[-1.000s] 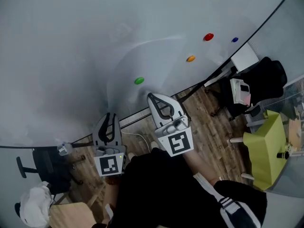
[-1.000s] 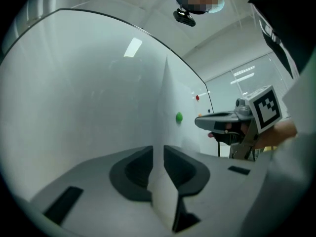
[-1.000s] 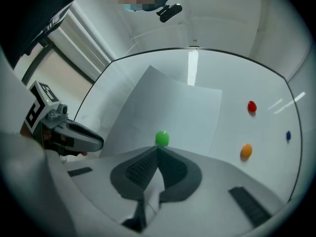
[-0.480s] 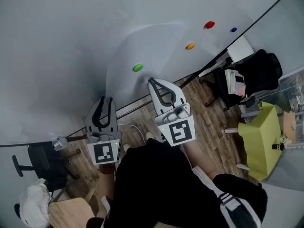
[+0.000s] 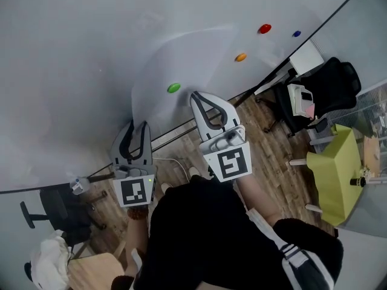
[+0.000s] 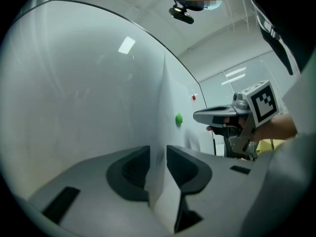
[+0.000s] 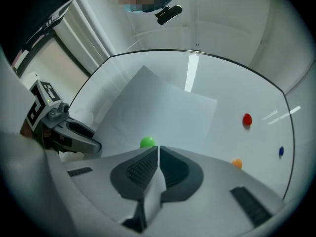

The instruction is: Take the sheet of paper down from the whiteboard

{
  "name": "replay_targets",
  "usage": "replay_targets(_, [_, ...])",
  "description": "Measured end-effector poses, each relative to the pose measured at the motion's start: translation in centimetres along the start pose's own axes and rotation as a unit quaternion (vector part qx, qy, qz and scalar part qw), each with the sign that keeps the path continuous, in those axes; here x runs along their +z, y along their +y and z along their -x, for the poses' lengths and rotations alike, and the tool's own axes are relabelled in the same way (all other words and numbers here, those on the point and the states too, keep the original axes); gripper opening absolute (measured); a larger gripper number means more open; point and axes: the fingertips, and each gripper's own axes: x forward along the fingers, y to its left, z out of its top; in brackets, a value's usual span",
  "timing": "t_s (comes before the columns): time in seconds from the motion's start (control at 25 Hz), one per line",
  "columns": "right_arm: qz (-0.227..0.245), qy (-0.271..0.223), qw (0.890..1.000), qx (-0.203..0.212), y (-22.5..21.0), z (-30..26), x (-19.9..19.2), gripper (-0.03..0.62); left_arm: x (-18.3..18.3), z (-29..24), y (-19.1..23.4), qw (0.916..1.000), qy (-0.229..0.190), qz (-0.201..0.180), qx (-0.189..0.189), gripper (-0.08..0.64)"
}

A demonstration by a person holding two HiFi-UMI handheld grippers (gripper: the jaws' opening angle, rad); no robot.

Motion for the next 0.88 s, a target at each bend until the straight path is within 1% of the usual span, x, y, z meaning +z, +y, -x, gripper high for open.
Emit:
replay_targets(0.16, [-0.001,-0.005,1.0,0.002,0.1,-0.3,0.3,0.0,0.0,-0.4,-0.1,1.0,0.0,0.0,-0.003,0.098])
replay_targets(0.52, [0.001,0.001,1.0,0.01,0.3,-0.8,0.2,0.011,0.2,-1.0,-0.3,1.0,-0.001,0.001,-0.006,0.098])
replay_targets(0.64, [0.0,0.0,1.0,0.01,0.4,-0.8,0.1,0.015,-0.2,-1.0,-0.2,0.9999,0.008,-0.009,-0.007,0.098])
replay_targets(0.76, [-0.003,-0.001,1.0,0.011,0.5,-0.8,0.2,0.02,0.1,-1.2,-0.4,0.9999,-0.001,0.0,-0.011,0.098])
replay_targets(0.88, [0.002,0.004,1.0,0.013,0.5,-0.8,0.0,0.034,0.2,-1.4,-0.6,0.9999,-0.003,0.0,-0.013,0.098])
